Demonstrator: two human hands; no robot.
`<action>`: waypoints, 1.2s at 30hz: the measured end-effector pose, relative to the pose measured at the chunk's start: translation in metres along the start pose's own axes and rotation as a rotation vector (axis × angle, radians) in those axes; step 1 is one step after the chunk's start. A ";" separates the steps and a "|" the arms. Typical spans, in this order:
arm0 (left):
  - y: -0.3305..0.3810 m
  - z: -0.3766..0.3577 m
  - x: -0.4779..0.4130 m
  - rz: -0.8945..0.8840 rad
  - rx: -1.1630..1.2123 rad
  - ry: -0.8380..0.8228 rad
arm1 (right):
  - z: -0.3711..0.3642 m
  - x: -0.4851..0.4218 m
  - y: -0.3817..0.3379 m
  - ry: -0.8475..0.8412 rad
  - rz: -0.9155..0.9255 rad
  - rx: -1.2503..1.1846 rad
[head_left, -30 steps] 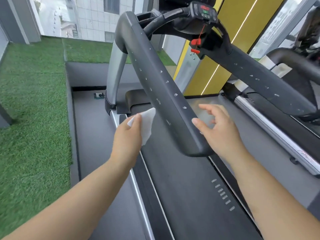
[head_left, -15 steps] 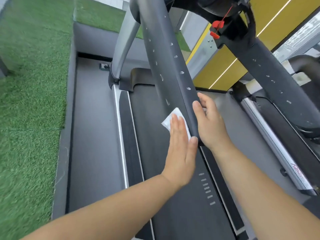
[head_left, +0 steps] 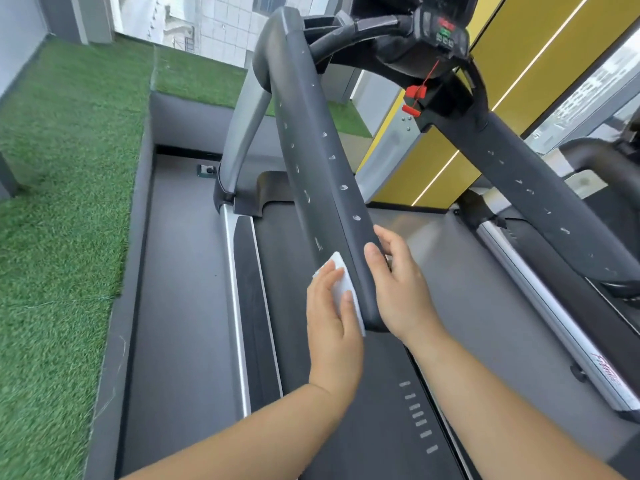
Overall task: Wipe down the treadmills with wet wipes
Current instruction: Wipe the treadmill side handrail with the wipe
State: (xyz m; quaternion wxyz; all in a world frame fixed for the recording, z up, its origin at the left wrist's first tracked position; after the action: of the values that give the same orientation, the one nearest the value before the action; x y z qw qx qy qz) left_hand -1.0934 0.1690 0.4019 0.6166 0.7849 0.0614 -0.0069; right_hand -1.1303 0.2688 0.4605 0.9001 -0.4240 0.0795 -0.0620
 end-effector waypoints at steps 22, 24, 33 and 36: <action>-0.012 -0.014 0.003 0.450 0.223 -0.142 | 0.001 0.003 -0.007 0.017 -0.016 0.005; -0.007 -0.014 0.009 0.401 0.198 -0.190 | 0.001 0.004 -0.007 0.020 -0.017 0.001; -0.004 -0.014 0.013 0.298 0.107 -0.218 | 0.002 0.005 -0.009 0.018 -0.036 0.026; -0.002 -0.016 0.008 0.226 0.049 -0.237 | 0.002 0.005 -0.010 0.026 -0.029 0.028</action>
State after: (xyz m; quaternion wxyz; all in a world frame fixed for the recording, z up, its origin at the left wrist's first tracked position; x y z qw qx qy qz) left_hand -1.0871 0.1858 0.4031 0.5971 0.7953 -0.1004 -0.0316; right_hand -1.1257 0.2630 0.4686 0.9039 -0.4114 0.0841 -0.0816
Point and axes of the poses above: each hand's wrist, its own x-axis away from the middle knuckle, its own z-axis out of the back of the hand, y = z × x, the point moved 6 cm from there along -x, towards the middle knuckle, and after that the axes turned 2 degrees about -y, right-handed, at the moved point
